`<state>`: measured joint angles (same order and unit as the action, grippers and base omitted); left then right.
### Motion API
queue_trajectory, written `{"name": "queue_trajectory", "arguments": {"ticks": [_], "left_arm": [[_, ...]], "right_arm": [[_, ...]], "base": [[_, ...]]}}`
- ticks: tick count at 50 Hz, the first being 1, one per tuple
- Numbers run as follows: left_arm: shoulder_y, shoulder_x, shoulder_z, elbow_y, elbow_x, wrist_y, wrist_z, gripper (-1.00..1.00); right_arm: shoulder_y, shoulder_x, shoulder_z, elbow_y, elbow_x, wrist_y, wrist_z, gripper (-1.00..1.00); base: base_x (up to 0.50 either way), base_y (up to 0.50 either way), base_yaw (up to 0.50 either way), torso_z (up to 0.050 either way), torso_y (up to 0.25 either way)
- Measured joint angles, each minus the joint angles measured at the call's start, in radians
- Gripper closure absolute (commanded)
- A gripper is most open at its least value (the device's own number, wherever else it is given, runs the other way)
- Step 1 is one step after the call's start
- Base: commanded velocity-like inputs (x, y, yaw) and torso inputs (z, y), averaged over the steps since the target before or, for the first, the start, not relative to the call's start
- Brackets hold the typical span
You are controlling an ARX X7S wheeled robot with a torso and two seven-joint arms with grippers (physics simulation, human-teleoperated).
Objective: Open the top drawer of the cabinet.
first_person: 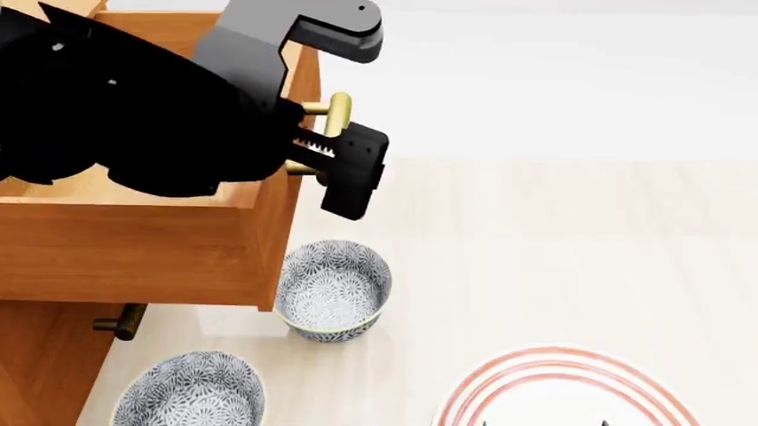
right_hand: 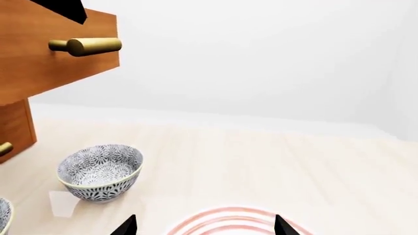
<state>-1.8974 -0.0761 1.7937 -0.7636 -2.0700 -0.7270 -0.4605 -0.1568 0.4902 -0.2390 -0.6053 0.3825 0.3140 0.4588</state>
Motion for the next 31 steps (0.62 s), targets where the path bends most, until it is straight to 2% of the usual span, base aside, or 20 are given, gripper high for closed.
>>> {"name": "queue_trajectory", "arguments": {"ticks": [6, 18, 31], "left_arm": [[-0.031, 0.004, -0.003, 0.004, -0.022, -0.007, 0.010, -1.00], [-0.114, 0.055, -0.136, -0.012, -0.090, 0.014, 0.085, -1.00], [-0.178, 0.071, -0.170, -0.068, -0.099, -0.005, 0.133, -1.00]], "right_arm": [[-0.002, 0.002, -0.002, -0.008, 0.000, 0.003, 0.003, -1.00], [-0.007, 0.007, -0.005, -0.025, -0.001, 0.007, 0.012, -1.00], [-0.008, 0.013, -0.011, -0.043, -0.004, 0.016, 0.019, -1.00]], "base": [[0.00, 0.00, -0.01, 0.000, 0.005], [0.00, 0.00, 0.00, 0.000, 0.000], [0.00, 0.00, 0.00, 0.000, 0.000]]}}
